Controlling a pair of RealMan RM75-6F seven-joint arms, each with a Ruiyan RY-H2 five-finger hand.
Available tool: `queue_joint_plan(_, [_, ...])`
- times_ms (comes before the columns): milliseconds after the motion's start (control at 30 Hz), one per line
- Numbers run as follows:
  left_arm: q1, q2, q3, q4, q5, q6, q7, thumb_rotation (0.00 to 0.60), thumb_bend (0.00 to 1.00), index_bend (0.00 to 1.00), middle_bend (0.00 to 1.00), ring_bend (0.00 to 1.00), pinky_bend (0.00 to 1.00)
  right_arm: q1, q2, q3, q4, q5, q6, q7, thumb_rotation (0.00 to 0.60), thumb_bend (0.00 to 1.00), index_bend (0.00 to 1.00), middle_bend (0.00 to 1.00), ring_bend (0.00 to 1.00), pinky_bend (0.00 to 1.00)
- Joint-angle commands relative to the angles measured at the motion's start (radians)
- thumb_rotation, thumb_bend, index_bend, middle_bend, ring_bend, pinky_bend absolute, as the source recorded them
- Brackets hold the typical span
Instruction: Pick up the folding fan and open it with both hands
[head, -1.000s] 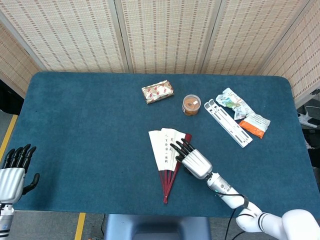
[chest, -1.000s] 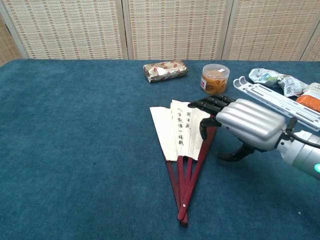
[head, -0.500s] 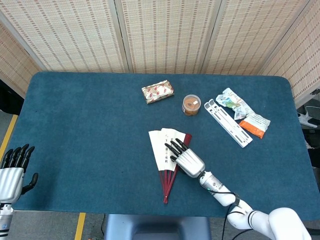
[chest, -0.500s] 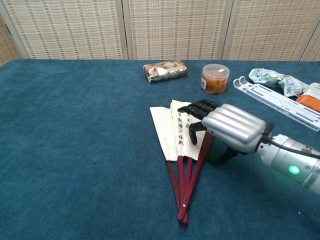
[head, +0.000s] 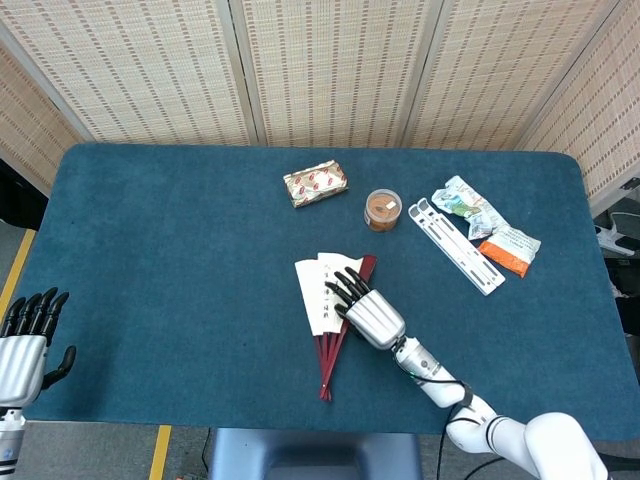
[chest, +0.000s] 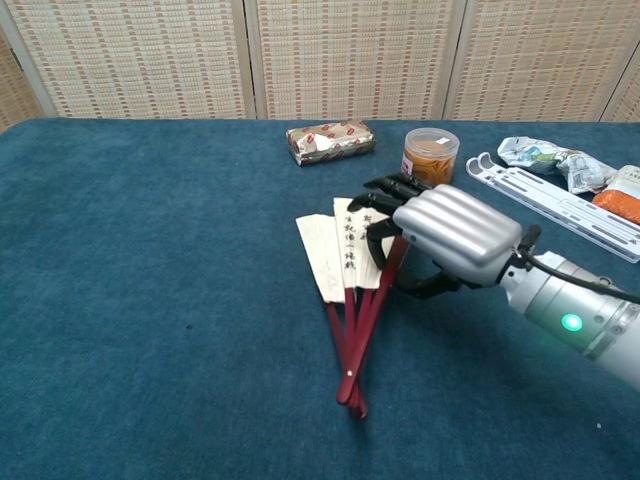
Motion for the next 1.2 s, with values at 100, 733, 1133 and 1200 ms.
queue_joint_plan(100, [-0.011,0.008,0.004,0.001,0.023,-0.015,-0.091,0.600,0.41,0.00,0.00,0.00,0.04,0.033,0.130,0.039,-0.205,0.005,0.011,-0.049,0.600,0.65,0.69,0.15,0.00,0.00])
queue_joint_plan(733, [-0.179,0.015,0.006,0.011,0.103,-0.228,-0.646,0.600,0.42,0.14,0.06,0.00,0.10,0.186,0.539,0.337,-0.932,0.480,-0.341,-0.232,0.600,0.65,0.71,0.16,0.00,0.00])
queue_joint_plan(1133, [-0.284,-0.085,-0.114,-0.068,-0.094,-0.355,-0.786,0.600,0.42,0.23,0.05,0.00,0.09,0.378,0.483,0.404,-0.953,0.793,-0.377,-0.410,0.600,0.65,0.71,0.16,0.00,0.00])
queue_joint_plan(1200, [-0.292,-0.097,-0.125,-0.072,-0.121,-0.363,-0.774,0.600,0.41,0.23,0.05,0.00,0.09,0.409,0.454,0.412,-0.939,0.832,-0.354,-0.440,0.600,0.65,0.71,0.16,0.00,0.00])
